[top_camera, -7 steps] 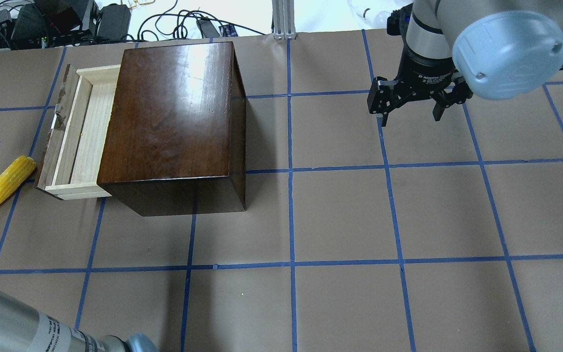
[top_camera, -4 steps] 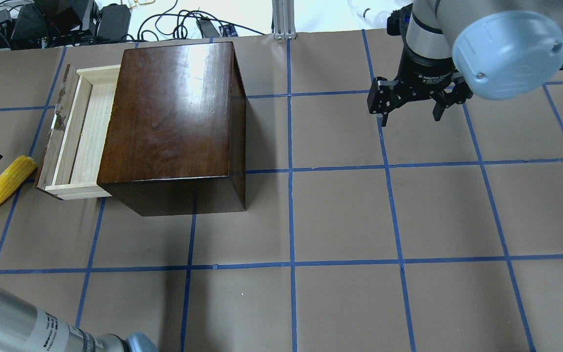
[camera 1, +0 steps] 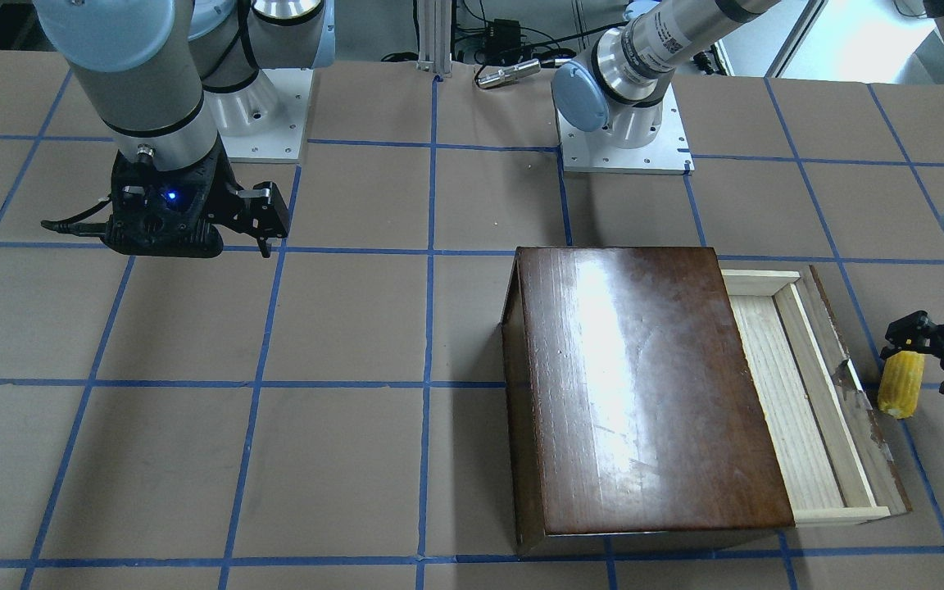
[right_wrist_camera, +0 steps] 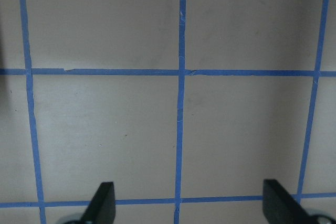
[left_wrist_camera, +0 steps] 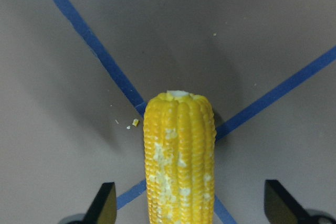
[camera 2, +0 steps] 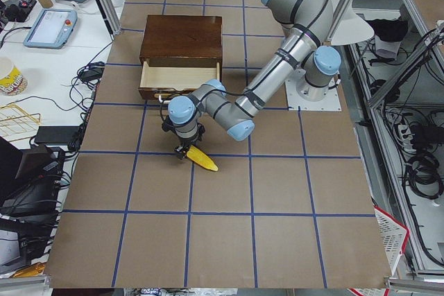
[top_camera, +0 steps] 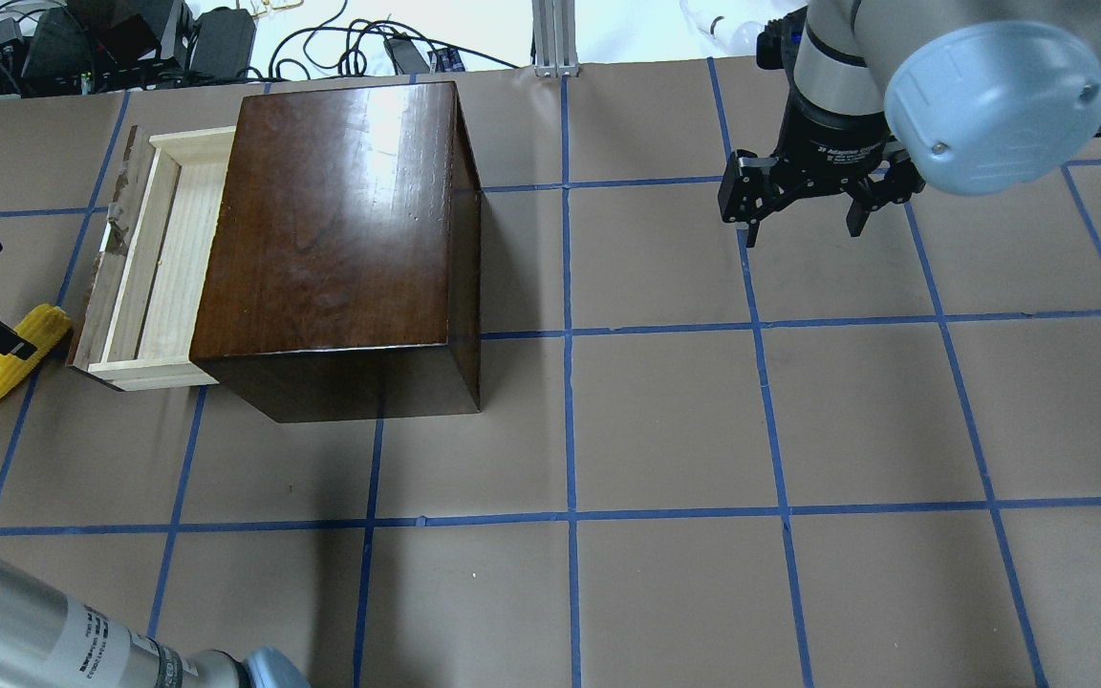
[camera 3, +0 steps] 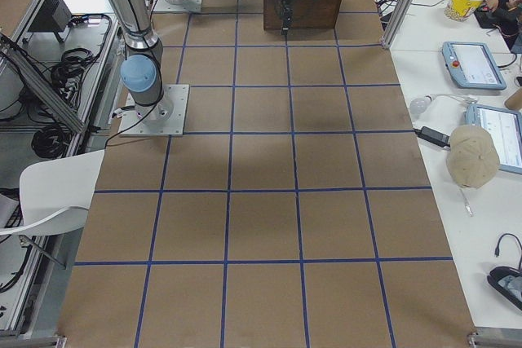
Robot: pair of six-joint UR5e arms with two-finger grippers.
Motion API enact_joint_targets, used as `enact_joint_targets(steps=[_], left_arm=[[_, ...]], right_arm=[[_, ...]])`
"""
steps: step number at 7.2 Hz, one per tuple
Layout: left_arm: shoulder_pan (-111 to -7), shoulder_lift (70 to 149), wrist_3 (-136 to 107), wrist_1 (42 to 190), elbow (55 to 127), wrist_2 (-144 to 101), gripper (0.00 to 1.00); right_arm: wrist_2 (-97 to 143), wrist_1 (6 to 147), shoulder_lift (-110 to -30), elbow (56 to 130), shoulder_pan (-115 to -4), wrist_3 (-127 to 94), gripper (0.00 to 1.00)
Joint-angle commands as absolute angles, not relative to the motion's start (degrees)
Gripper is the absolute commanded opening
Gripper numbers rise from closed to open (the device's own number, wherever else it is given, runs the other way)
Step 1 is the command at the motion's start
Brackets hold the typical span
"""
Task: Open drawer and put corn inside
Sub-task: 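Lower the left gripper and grasp the yellow corn cob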
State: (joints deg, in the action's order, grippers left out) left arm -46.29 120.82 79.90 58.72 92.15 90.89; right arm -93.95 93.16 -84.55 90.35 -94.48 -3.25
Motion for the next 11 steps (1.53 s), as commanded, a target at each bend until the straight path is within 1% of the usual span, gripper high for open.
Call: enact_joint_targets(steps=[1, 5, 6, 7, 9, 10, 11], left_arm=[[-45.0, 121.4, 81.1, 57.7, 92.8, 93.7, 1.0], [-44.8, 122.4, 83.0, 57.7, 92.7, 94.3, 1.0], [-44.8, 122.6, 82.5, 57.8, 92.6, 94.1, 0.95], [-44.8, 122.6, 82.4, 58.1, 92.6, 94.5, 0.76], [-44.8, 122.6, 82.3, 58.6, 92.5, 94.7, 0.17], [-44.8, 122.5, 82.3, 59.0, 92.1, 94.8, 0.0], [-45.3, 121.1, 82.8, 59.0, 91.9, 94.9, 0.0]], right_arm=[[-94.0, 93.2, -84.6, 90.4, -94.5, -3.3, 1.0], [-94.0, 93.2, -84.6, 90.4, -94.5, -3.3, 1.0], [-94.0, 93.2, -84.6, 90.4, -94.5, -3.3, 1.0], [-94.0, 93.2, -84.6, 90.4, -94.5, -3.3, 1.0], [-94.0, 93.1, -84.6, 90.4, -94.5, -3.3, 1.0], [-94.0, 93.2, -84.6, 90.4, -94.5, -3.3, 1.0], [-94.0, 93.2, -84.6, 90.4, -94.5, -3.3, 1.0]])
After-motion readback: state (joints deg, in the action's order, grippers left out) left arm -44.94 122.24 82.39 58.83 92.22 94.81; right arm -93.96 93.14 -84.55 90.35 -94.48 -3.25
